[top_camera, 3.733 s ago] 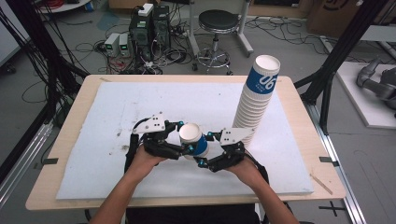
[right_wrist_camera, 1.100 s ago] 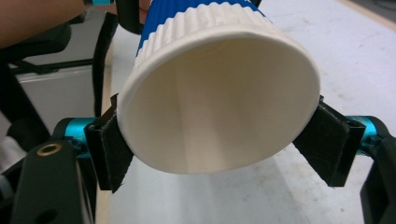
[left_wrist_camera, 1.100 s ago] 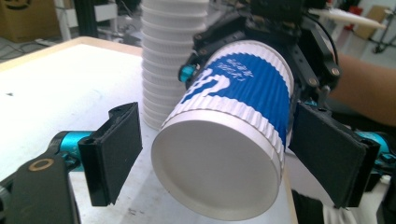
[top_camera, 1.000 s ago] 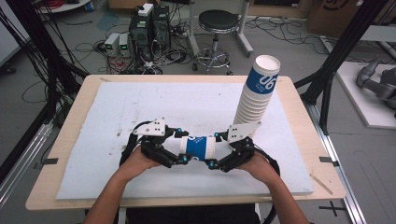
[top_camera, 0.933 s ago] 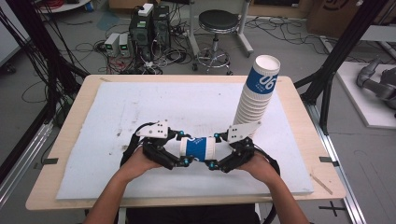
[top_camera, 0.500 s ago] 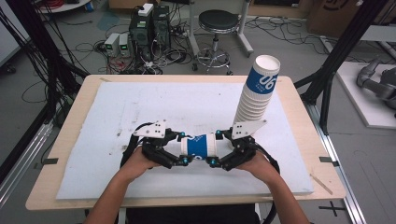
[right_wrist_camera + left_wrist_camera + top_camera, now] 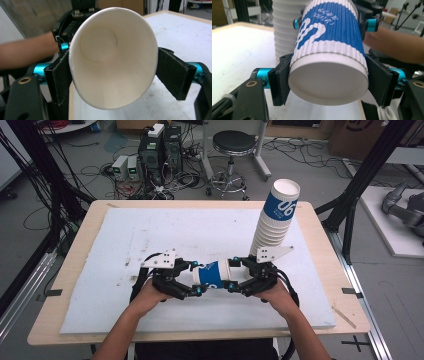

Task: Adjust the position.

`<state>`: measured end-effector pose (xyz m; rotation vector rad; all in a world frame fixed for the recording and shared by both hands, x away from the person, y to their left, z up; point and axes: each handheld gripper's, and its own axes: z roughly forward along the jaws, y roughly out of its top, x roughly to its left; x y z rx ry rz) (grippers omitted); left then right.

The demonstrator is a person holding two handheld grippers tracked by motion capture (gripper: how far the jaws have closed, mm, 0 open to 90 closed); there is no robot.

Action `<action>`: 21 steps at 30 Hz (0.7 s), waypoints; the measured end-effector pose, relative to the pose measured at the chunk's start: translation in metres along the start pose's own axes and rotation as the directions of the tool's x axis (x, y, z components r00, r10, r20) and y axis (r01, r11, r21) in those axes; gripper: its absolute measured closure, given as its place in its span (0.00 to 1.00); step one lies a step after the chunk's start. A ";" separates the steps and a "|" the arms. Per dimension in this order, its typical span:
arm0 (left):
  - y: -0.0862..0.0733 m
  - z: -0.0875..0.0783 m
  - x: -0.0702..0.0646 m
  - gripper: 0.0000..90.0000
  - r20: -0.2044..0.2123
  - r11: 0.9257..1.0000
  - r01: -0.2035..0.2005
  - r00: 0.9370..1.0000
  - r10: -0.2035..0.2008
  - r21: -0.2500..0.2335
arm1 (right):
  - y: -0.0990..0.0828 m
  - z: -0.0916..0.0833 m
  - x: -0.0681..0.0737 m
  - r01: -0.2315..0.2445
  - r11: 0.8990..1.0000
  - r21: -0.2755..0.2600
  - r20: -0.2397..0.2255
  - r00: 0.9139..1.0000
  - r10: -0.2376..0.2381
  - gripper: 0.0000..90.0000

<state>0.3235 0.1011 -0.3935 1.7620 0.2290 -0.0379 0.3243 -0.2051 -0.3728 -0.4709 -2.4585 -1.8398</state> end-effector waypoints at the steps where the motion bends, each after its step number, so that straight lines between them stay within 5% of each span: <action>1: 0.000 0.001 -0.001 0.32 -0.005 1.000 0.010 1.000 -0.010 0.016 | 0.000 -0.001 0.001 -0.002 1.000 0.018 0.007 1.000 0.001 0.22; 3: 0.002 0.005 -0.003 0.29 -0.048 0.997 0.013 0.999 -0.010 0.074 | 0.002 0.000 0.002 0.020 0.999 0.044 0.017 1.000 -0.021 0.22; 5: 0.006 0.009 -0.008 0.20 -0.132 0.985 -0.039 0.989 0.061 0.166 | 0.006 0.002 0.005 0.058 0.993 0.098 0.059 0.996 -0.064 0.22; 7: 0.008 0.012 -0.012 0.19 -0.150 0.981 -0.071 0.984 0.099 0.182 | 0.009 0.004 0.008 0.095 0.985 0.145 0.089 0.990 -0.108 0.22; 10: 0.007 0.017 -0.015 0.19 -0.129 0.973 -0.095 0.984 0.124 0.209 | 0.010 0.009 0.012 0.115 0.973 0.199 0.088 0.987 -0.134 0.22; 15: 0.004 0.024 -0.016 0.28 -0.088 0.964 -0.111 0.987 0.135 0.242 | 0.008 0.015 0.012 0.104 0.976 0.193 0.070 0.990 -0.120 0.23; 19: 0.003 0.023 -0.015 0.29 -0.085 0.975 -0.093 0.990 0.112 0.203 | 0.007 0.013 0.010 0.094 0.982 0.165 0.063 0.992 -0.105 0.22; 21: 0.003 0.021 -0.013 0.29 -0.090 0.986 -0.071 0.992 0.086 0.154 | 0.005 0.012 0.010 0.054 0.994 0.098 0.069 0.996 -0.061 0.19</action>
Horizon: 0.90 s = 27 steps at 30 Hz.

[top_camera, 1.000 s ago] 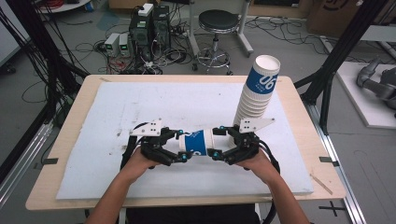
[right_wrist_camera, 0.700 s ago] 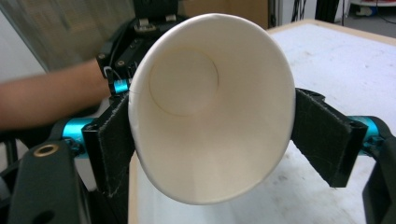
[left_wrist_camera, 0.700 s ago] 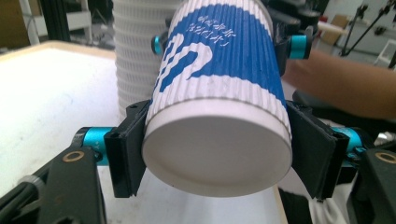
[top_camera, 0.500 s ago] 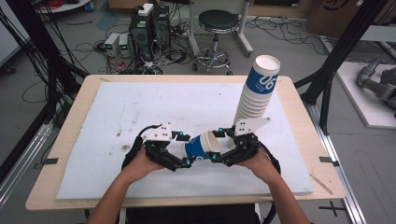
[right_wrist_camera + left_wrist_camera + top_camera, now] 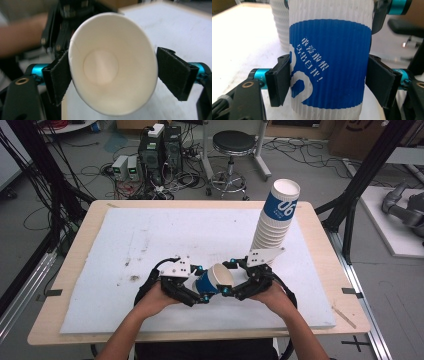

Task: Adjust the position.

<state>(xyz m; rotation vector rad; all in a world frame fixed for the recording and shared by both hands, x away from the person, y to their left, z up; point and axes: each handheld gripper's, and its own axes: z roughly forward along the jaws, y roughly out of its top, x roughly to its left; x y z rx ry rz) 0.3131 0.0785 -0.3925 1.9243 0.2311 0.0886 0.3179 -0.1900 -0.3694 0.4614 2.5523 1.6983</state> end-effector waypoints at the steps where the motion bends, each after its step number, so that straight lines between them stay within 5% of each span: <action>1: 0.000 -0.001 0.001 0.29 0.002 1.000 0.012 1.000 -0.012 -0.026 | -0.001 -0.001 0.000 -0.034 0.999 -0.040 -0.001 0.999 0.034 0.18; 4: -0.003 -0.002 0.003 0.29 0.012 0.993 0.048 0.999 -0.047 -0.104 | -0.002 -0.001 -0.001 -0.108 0.986 -0.127 -0.010 0.994 0.107 0.16; 7: -0.006 0.002 0.002 0.29 0.024 0.989 0.063 0.998 -0.060 -0.130 | -0.002 0.000 -0.001 -0.115 0.982 -0.150 -0.025 0.993 0.112 0.19; 11: -0.008 0.007 0.001 0.29 0.003 0.996 0.049 0.999 -0.048 -0.068 | 0.000 -0.001 0.000 -0.056 0.994 -0.094 0.007 0.998 0.057 0.22; 14: -0.007 0.013 -0.003 0.24 -0.056 1.000 0.016 0.998 -0.016 0.003 | 0.002 0.002 0.003 -0.003 1.000 -0.031 0.059 0.998 0.005 0.22; 20: -0.008 0.018 -0.005 0.28 -0.050 0.999 -0.013 0.999 0.016 0.043 | 0.003 0.007 0.006 0.039 0.998 0.043 0.071 0.997 -0.042 0.20; 24: -0.007 0.013 -0.002 0.29 -0.045 1.000 0.015 0.999 -0.016 -0.020 | 0.001 0.007 0.006 -0.030 0.999 -0.038 0.069 0.997 0.033 0.16; 27: -0.009 0.009 0.001 0.29 -0.035 0.997 0.045 0.998 -0.047 -0.068 | 0.001 0.006 0.005 -0.092 0.990 -0.104 0.067 0.993 0.099 0.16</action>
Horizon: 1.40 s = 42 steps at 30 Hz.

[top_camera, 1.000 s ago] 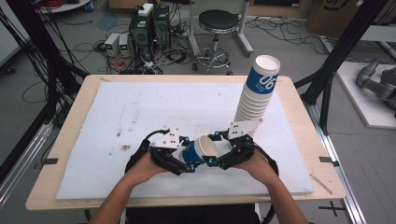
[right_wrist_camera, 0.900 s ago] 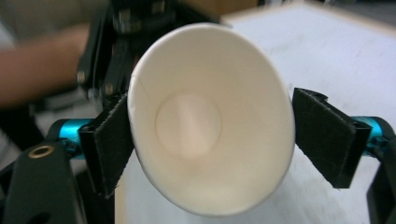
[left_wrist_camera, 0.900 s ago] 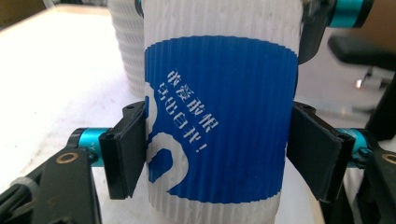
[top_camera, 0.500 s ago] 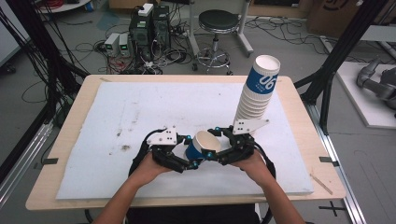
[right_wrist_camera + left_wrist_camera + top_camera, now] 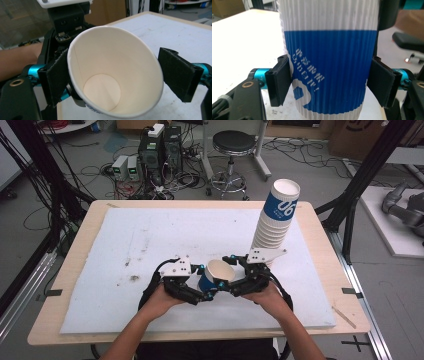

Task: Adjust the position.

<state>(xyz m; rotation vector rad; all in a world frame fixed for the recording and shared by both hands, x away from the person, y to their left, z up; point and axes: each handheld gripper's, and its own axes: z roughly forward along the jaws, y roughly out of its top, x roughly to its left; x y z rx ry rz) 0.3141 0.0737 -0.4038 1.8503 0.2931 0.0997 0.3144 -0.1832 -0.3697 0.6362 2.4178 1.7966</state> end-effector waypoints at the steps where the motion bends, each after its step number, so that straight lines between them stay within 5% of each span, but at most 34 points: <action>1: -0.001 -0.001 0.001 0.29 0.004 1.000 0.004 1.000 -0.004 -0.009 | 0.000 -0.001 0.000 0.002 1.000 -0.008 0.003 1.000 -0.002 0.16; 9: -0.003 -0.006 0.005 0.30 0.015 0.995 0.045 0.999 -0.044 -0.088 | 0.003 -0.011 -0.005 -0.053 0.992 -0.115 -0.042 0.998 0.049 0.16; 14: -0.003 -0.003 0.003 0.30 0.028 0.996 0.035 0.999 -0.032 -0.088 | 0.001 -0.007 -0.003 -0.014 0.999 -0.050 -0.037 0.999 0.012 0.16; 18: -0.004 0.000 0.002 0.29 0.022 0.998 0.027 0.999 -0.026 -0.054 | 0.001 -0.003 0.001 0.060 0.998 -0.001 -0.023 0.998 -0.060 0.21; 25: -0.002 0.005 -0.002 0.20 -0.010 0.999 0.008 1.000 -0.008 -0.035 | 0.001 0.000 0.003 0.079 0.996 0.039 -0.015 0.997 -0.078 0.21; 37: -0.002 0.006 -0.002 0.26 0.004 0.998 0.016 1.000 -0.016 -0.057 | 0.001 0.003 0.007 0.086 0.996 0.014 -0.012 0.996 -0.086 0.21; 42: -0.002 0.002 0.000 0.28 -0.022 0.999 0.016 1.000 -0.017 -0.046 | 0.001 0.001 0.007 0.081 0.997 0.006 0.009 0.997 -0.081 0.17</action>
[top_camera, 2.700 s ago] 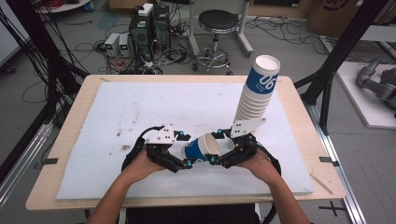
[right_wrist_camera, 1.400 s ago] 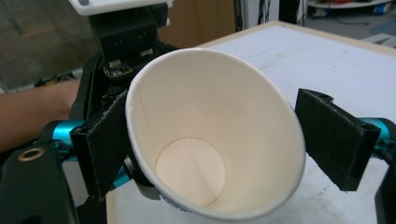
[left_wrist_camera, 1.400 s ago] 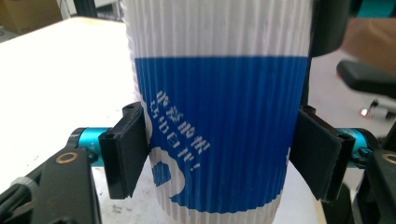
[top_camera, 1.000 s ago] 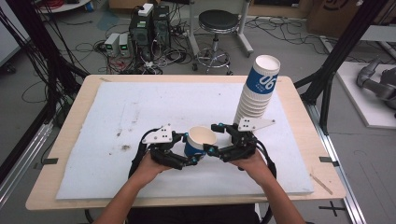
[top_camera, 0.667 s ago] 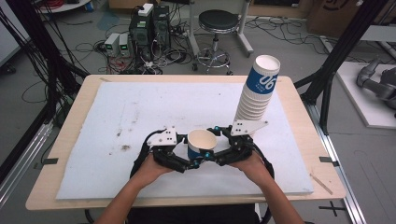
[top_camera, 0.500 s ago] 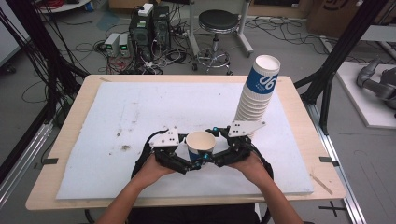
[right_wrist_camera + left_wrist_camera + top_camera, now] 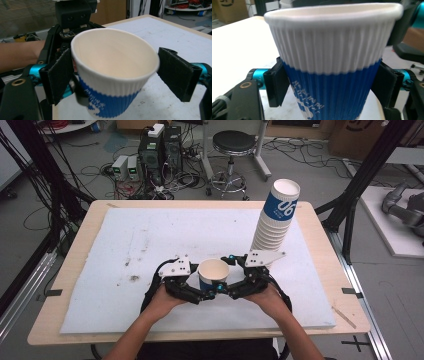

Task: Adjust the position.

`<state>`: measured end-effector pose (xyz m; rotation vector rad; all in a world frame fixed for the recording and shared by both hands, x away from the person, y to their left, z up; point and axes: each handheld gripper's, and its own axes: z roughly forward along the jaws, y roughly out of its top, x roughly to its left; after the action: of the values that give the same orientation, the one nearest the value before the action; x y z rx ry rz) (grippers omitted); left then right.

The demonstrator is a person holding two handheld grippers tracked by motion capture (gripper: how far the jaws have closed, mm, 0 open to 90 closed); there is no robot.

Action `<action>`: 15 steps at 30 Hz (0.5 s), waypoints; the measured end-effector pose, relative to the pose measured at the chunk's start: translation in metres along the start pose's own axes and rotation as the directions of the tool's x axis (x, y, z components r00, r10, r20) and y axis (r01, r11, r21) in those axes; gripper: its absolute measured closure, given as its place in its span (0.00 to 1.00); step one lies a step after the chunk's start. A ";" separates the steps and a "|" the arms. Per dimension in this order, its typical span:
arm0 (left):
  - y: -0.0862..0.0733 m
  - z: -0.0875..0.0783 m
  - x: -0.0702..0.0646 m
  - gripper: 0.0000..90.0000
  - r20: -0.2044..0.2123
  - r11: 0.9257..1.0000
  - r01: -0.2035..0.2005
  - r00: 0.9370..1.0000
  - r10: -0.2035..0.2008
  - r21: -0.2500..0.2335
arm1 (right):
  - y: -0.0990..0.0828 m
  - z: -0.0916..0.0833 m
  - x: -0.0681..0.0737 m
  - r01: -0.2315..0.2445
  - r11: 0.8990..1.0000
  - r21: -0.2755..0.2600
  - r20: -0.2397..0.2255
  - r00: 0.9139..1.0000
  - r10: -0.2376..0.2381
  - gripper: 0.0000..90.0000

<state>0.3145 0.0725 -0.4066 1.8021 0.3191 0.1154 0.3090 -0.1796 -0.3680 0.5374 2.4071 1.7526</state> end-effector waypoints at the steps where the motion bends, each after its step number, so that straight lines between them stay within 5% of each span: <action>1: -0.001 -0.002 0.001 0.28 -0.014 1.000 0.003 1.000 -0.003 0.002 | 0.000 -0.002 0.000 -0.002 1.000 0.000 0.002 1.000 0.002 0.17; 7: 0.000 -0.016 0.009 0.28 -0.089 1.000 0.010 0.996 -0.011 -0.014 | 0.002 -0.019 0.000 0.043 0.999 0.021 0.040 0.998 -0.044 0.17; 15: 0.002 -0.037 0.019 0.28 -0.208 0.998 0.028 0.977 -0.038 -0.052 | -0.019 -0.051 -0.006 0.050 0.996 0.080 0.125 0.990 -0.060 0.18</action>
<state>0.3240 0.1123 -0.3971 1.7388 0.4915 0.2877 0.2950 -0.2329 -0.3696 0.5674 2.3850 1.5593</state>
